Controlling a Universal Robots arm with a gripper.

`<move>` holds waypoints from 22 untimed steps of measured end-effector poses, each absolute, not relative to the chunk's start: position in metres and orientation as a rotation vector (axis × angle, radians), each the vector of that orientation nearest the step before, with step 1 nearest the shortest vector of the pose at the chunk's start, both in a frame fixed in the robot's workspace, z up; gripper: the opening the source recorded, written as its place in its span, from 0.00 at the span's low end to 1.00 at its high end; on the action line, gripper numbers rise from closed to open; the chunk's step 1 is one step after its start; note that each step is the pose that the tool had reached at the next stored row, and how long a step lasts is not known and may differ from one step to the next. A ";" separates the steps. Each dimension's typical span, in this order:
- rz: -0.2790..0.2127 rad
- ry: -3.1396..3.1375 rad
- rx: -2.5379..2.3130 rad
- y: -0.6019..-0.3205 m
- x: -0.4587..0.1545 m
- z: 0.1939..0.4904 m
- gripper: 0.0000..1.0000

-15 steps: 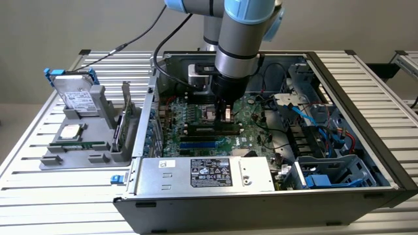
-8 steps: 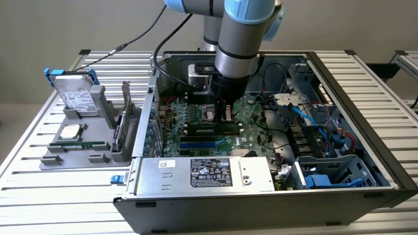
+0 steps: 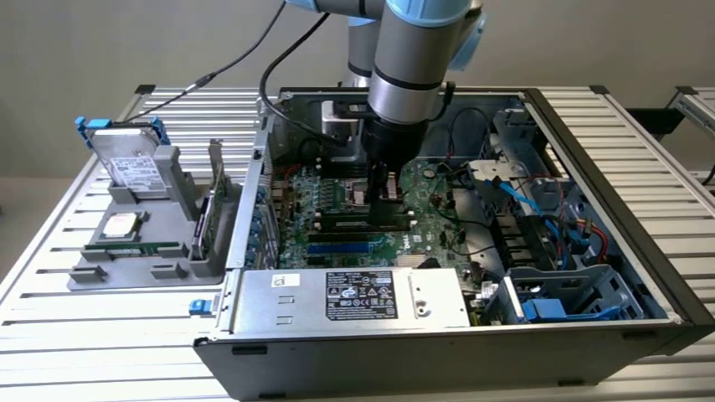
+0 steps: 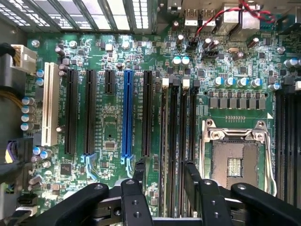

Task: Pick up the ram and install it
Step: 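Insert the ram into the slot, then press down the ram until it locks into place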

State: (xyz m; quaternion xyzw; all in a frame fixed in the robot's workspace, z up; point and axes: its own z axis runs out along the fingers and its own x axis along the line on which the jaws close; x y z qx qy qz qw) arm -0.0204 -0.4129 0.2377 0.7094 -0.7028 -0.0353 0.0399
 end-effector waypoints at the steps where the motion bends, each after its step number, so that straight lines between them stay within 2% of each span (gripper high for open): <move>1: -0.108 -2.153 2.174 -0.413 -0.020 0.241 0.45; 6: -0.108 -2.154 2.174 -0.413 -0.020 0.247 0.44; 8: -0.108 -2.154 2.174 -0.413 -0.020 0.247 0.31; 9: -0.108 -2.154 2.174 -0.413 -0.020 0.247 0.31; 12: -0.108 -2.154 2.174 -0.413 -0.020 0.247 0.13; 13: -0.108 -2.154 2.174 -0.413 -0.020 0.247 0.10; 22: -0.108 -2.154 2.174 -0.413 -0.020 0.247 0.10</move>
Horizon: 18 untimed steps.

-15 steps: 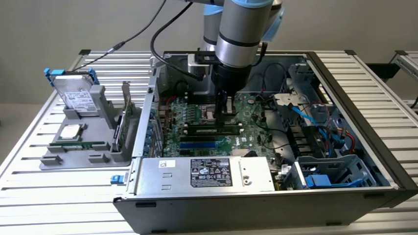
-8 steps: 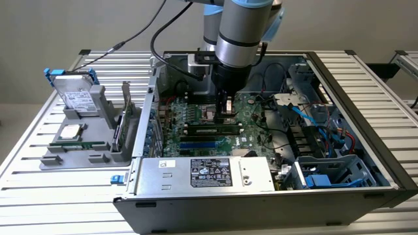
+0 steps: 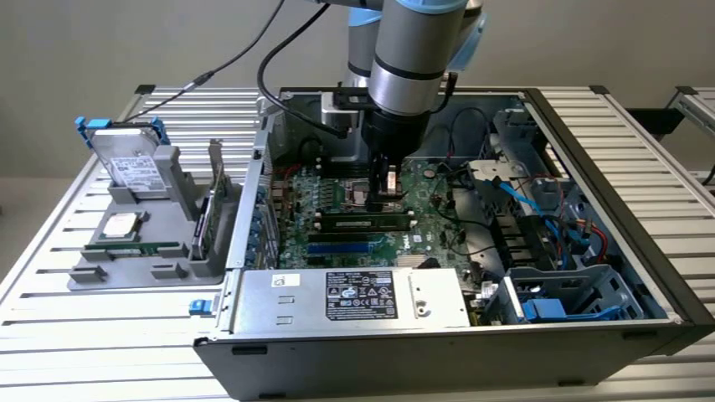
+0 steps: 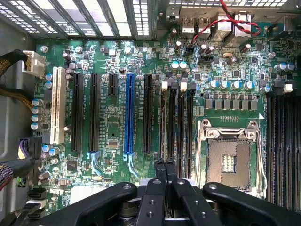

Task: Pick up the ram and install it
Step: 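Press down the ram until it locks into place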

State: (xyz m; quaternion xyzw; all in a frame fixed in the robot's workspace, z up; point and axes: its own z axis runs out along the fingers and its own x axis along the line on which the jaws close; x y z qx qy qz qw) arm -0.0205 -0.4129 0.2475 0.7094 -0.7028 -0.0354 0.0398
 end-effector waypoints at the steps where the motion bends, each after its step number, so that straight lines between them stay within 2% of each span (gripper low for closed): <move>1: -0.108 -2.154 2.174 -0.413 -0.020 0.247 0.10; 13: -0.115 -2.157 2.179 -0.415 -0.005 0.247 0.10; 18: -0.085 -2.172 2.193 -0.415 -0.002 0.245 0.10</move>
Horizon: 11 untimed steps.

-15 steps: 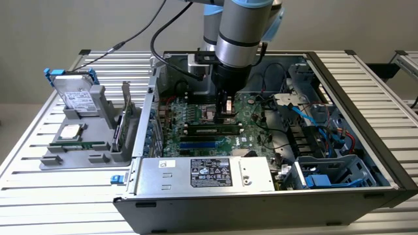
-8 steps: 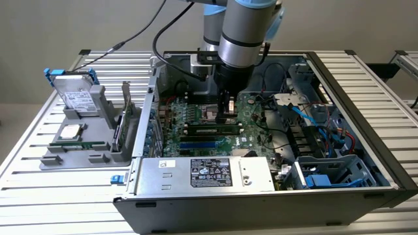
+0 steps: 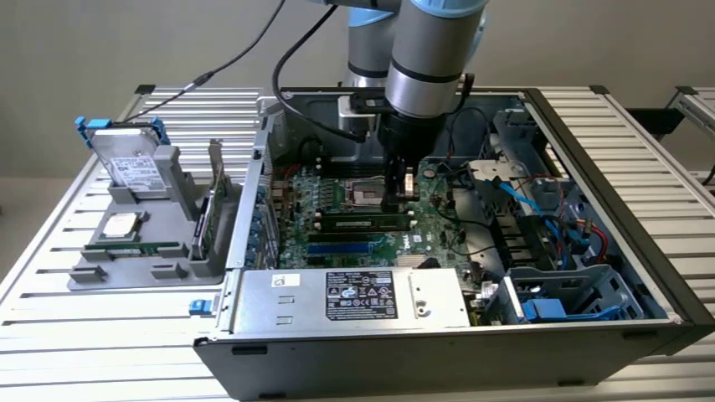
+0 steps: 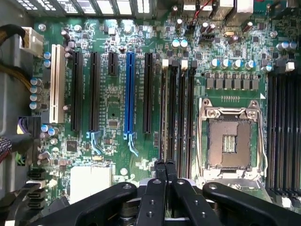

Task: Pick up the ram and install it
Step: 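Press down the ram until it locks into place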

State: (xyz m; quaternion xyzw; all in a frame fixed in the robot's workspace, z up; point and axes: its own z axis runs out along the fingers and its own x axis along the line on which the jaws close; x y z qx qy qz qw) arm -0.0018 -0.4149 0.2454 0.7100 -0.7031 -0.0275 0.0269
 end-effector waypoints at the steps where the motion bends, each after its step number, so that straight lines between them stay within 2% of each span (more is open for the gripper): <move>1: -0.082 -2.173 2.194 -0.415 -0.002 0.244 0.10; 11: -0.080 -2.174 2.195 -0.414 -0.002 0.235 0.10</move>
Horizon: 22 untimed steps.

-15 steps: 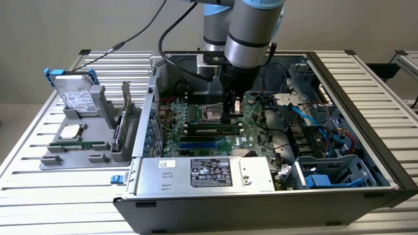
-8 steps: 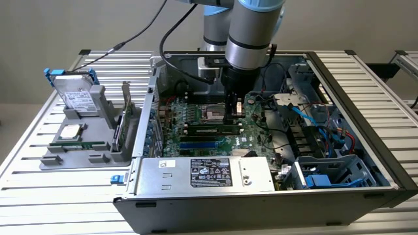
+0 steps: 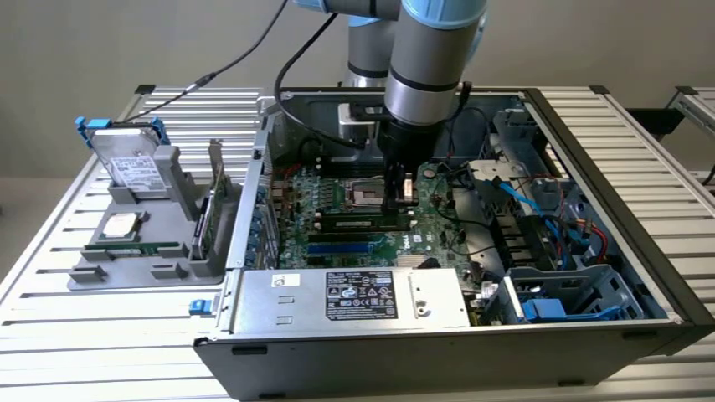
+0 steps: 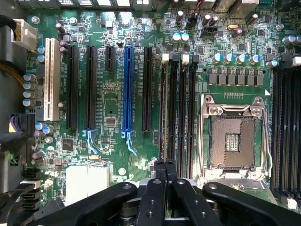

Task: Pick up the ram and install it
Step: 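Press down the ram until it locks into place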

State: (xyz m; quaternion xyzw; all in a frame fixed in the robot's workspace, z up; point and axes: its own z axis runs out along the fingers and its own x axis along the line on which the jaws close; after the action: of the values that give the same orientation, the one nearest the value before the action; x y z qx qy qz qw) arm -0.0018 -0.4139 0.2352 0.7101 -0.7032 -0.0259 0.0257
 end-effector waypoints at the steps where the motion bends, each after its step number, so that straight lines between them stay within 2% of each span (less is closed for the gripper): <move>1: -0.080 -2.174 2.195 -0.414 -0.002 0.235 0.10; 22: -0.070 -2.169 2.190 -0.413 -0.002 0.225 0.10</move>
State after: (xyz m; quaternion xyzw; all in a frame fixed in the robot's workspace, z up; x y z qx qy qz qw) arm -0.0018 -0.4129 0.2251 0.7099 -0.7033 -0.0227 0.0293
